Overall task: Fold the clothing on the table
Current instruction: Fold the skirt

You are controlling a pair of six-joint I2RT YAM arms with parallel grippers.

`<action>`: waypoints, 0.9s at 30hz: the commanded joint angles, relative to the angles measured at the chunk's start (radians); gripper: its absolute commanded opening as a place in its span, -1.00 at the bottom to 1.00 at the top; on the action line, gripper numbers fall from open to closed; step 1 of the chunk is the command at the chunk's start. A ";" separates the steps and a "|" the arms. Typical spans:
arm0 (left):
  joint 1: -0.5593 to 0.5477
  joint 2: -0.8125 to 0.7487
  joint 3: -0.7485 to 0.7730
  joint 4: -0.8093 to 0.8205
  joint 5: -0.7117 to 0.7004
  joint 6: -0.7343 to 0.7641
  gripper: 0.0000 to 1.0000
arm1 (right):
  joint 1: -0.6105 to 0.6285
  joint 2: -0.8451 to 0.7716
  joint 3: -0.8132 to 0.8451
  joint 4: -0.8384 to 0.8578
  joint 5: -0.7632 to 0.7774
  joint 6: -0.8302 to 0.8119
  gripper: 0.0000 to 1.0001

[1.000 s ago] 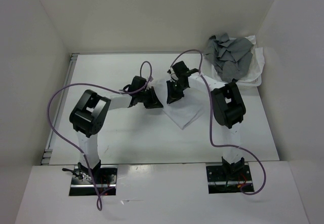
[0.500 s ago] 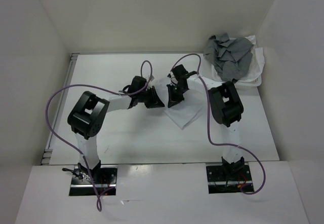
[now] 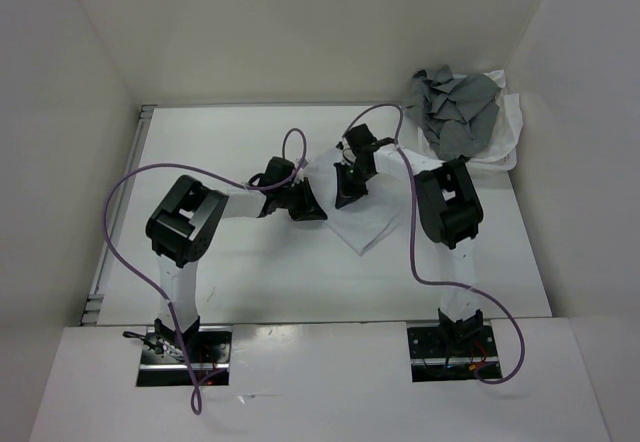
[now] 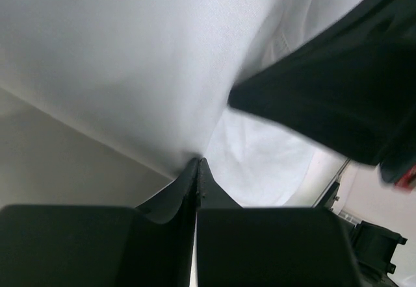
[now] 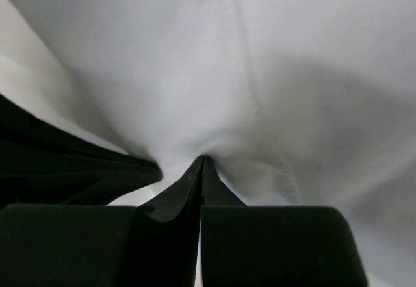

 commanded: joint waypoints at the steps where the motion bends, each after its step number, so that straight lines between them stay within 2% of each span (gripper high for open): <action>1: -0.005 0.035 -0.004 0.000 -0.050 0.004 -1.00 | -0.064 0.031 0.050 0.013 0.038 -0.006 -0.99; 11: -0.005 -0.004 -0.052 -0.011 -0.059 0.014 -1.00 | -0.182 0.121 0.141 -0.005 0.047 -0.006 -0.99; 16: -0.005 -0.024 -0.061 -0.020 -0.068 0.023 -1.00 | -0.256 0.130 0.181 -0.014 0.093 0.004 -0.99; 21: -0.005 -0.024 -0.061 -0.020 -0.068 0.023 -1.00 | -0.340 0.130 0.201 -0.014 0.075 0.013 -0.99; 24: -0.005 -0.024 -0.061 -0.020 -0.068 0.023 -1.00 | -0.350 0.121 0.191 -0.001 0.013 0.013 -0.99; 27: -0.005 -0.033 -0.061 -0.020 -0.068 0.023 -1.00 | -0.299 0.107 0.167 0.000 0.004 0.013 -0.99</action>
